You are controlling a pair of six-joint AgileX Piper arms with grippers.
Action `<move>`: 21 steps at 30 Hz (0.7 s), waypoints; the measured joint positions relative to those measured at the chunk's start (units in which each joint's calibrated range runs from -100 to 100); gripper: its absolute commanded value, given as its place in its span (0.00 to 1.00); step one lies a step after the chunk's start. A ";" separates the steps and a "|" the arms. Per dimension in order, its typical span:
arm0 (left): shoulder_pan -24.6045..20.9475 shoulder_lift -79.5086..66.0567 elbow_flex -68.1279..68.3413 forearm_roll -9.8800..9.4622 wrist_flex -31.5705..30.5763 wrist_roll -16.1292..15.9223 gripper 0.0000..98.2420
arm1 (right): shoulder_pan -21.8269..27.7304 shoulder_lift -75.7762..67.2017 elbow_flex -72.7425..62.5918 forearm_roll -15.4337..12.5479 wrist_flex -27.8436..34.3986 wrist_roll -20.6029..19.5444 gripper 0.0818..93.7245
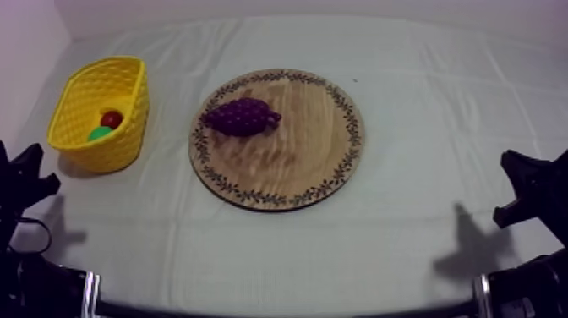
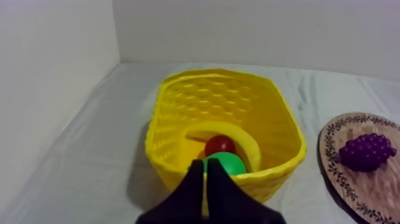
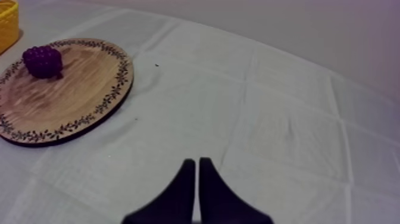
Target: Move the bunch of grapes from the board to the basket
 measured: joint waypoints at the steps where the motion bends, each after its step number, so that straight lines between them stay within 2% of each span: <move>1: 0.00 0.00 0.00 0.00 0.00 0.00 0.00 | 0.00 0.00 0.00 0.00 0.00 0.00 0.00; 5: -0.84 0.00 0.00 0.00 1.74 0.96 0.00 | 0.00 0.00 0.00 0.00 0.00 0.00 0.00; 21: -0.84 0.00 0.00 -0.16 1.03 -0.03 0.00 | 0.00 0.00 0.00 0.00 0.00 -0.03 0.00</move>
